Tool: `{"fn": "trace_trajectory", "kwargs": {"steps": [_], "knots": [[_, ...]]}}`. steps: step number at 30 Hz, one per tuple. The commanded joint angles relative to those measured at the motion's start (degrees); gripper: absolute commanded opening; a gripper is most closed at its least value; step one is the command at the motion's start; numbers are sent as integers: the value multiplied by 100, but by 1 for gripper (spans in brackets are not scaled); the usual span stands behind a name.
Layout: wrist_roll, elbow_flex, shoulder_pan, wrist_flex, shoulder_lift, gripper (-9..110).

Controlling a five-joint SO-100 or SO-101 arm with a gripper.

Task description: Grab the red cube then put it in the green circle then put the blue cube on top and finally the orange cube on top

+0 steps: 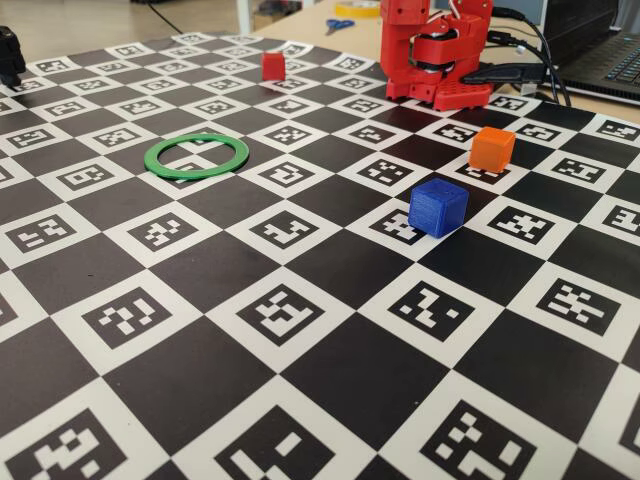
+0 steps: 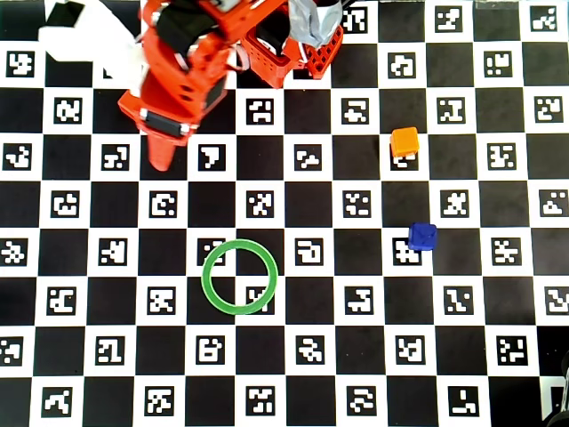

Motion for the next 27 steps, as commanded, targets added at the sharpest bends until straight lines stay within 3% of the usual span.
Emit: {"fn": "trace_trajectory", "kwargs": {"steps": [1,13,27], "knots": [[193,0,703,-26,-88,36],[-369,536,2118,-448,-378,45],[-132,1573,2215,-1266,-659,45]]}}
